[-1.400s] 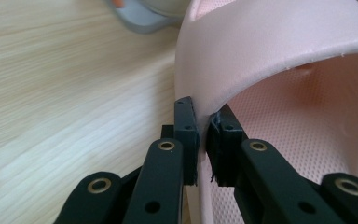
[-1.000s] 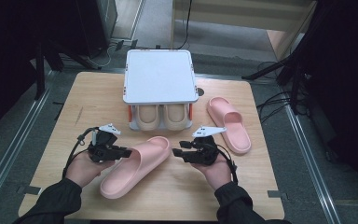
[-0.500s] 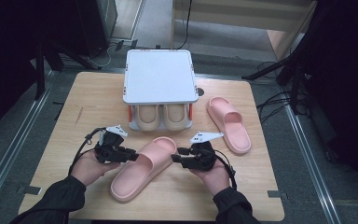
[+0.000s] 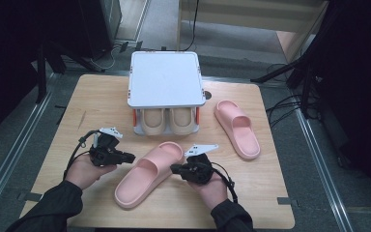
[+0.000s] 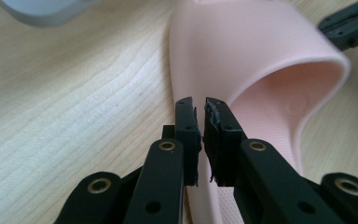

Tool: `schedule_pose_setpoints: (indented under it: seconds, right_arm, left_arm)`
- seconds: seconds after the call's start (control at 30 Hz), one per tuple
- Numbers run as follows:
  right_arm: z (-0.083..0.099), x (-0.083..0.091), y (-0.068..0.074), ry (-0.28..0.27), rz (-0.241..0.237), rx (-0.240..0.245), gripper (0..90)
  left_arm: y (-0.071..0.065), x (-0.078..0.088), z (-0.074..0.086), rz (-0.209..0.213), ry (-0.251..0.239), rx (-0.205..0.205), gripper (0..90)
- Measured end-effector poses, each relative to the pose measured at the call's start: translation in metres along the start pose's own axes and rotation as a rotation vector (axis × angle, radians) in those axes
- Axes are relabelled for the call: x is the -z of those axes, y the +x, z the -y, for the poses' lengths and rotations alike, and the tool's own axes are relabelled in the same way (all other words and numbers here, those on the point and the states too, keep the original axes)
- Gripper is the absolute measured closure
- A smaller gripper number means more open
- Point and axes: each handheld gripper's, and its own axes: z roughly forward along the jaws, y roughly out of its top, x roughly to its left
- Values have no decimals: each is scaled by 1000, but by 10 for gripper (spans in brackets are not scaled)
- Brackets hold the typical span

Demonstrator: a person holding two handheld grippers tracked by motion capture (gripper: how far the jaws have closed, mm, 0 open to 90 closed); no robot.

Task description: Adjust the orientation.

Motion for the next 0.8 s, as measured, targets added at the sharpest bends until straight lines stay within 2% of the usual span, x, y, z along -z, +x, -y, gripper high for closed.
schedule_pose_setpoints:
  seconds: [0.13, 0.37, 0.57, 0.8]
  right_arm:
    - [0, -5, -1, 9, 2, -8, 879]
    - [-5, -6, -8, 6, 32, -15, 853]
    - [-12, -9, -12, 6, 51, -2, 859]
    - [-16, -11, -15, 9, 60, 2, 834]
  left_arm:
    - [-2, -7, -2, -3, 9, -6, 839]
    - [-7, -9, 6, 46, 16, 15, 815]
    - [-15, -9, 9, 35, 9, 3, 816]
    - [-15, -8, 13, 49, -1, 13, 768]
